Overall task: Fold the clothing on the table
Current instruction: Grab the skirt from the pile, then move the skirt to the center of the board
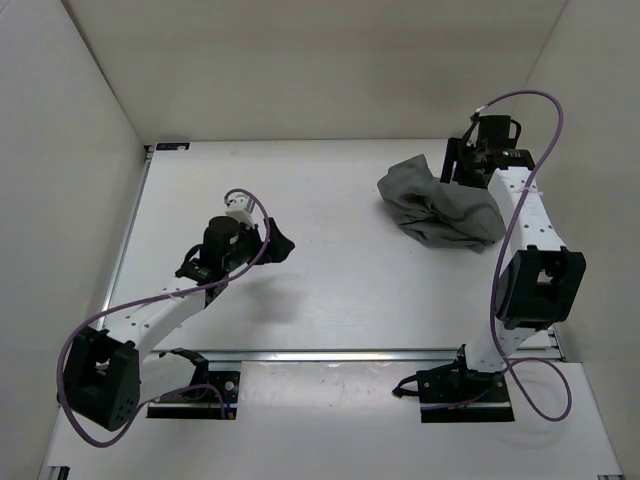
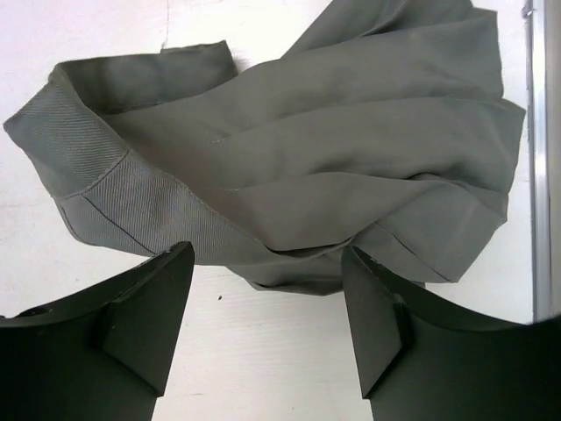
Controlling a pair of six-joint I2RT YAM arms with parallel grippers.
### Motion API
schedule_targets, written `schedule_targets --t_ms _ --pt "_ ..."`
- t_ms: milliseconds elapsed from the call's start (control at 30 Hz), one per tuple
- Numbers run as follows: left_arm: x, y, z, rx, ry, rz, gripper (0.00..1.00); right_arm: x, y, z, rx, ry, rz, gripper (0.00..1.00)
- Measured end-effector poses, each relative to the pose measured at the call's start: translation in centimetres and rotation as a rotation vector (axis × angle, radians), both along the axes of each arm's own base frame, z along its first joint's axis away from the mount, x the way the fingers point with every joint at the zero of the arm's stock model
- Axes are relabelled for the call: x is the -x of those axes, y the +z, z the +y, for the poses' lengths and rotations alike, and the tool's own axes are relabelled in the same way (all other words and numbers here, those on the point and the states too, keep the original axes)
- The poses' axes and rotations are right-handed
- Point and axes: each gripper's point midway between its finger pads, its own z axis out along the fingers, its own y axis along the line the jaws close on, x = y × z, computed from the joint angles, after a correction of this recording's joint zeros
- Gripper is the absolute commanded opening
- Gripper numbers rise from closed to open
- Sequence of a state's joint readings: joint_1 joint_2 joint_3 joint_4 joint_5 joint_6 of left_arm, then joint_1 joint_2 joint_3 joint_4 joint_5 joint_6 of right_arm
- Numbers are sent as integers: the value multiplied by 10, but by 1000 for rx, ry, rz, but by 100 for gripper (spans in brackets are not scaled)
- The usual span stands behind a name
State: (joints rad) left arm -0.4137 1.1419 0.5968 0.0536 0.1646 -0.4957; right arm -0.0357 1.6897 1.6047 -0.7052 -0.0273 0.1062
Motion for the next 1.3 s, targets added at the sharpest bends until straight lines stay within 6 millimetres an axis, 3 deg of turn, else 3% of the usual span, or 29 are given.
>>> schedule_targets --t_ms 100,267,500,567,600,633,667,700,733,767,800,833,867,967,1067,1100,1200,1300 --pt "1 0 -2 -1 -7 -3 99 -1 6 1 -13 12 -30 65" --pt "12 9 -5 71 -34 -71 98 -10 12 29 -75 131 -89 70" --pt "25 31 -4 246 -88 -196 99 -32 3 56 -162 242 -116 84" --pt "27 38 -5 275 -95 -229 99 -41 -2 61 -176 265 -111 76" --pt "29 41 -6 288 -101 -245 99 -45 -6 63 -181 272 -103 56" --pt "31 42 -6 295 -104 -251 95 -52 -9 64 -179 283 -97 51" --pt "31 44 -7 304 -107 -261 79 -56 -11 67 -185 289 -89 46" --pt "32 47 -7 317 -105 -265 70 -62 -13 68 -183 294 -88 45" --pt "32 49 -8 325 -104 -270 44 -66 -15 71 -183 303 -89 41" --pt "32 52 -8 337 -103 -275 20 -68 -17 73 -182 309 -87 32" --pt "32 54 -8 343 -103 -286 10 -67 -19 77 -184 320 -82 4" --pt "31 56 -7 347 -95 -296 3 -66 -19 81 -181 333 -80 0" --pt "32 56 -6 346 -90 -301 1 -65 -19 85 -189 340 -82 1" --pt "34 54 -4 336 -78 -318 15 -63 -12 97 -193 370 -94 0" --pt "32 53 -2 322 -70 -327 19 -60 4 110 -188 404 -106 1" --pt "32 52 -1 317 -66 -328 34 -60 12 114 -185 416 -115 0" --pt "29 50 0 309 -56 -327 36 -56 53 140 -178 485 -185 0" --pt "25 49 5 303 -28 -329 34 -33 108 180 -176 584 -288 0"
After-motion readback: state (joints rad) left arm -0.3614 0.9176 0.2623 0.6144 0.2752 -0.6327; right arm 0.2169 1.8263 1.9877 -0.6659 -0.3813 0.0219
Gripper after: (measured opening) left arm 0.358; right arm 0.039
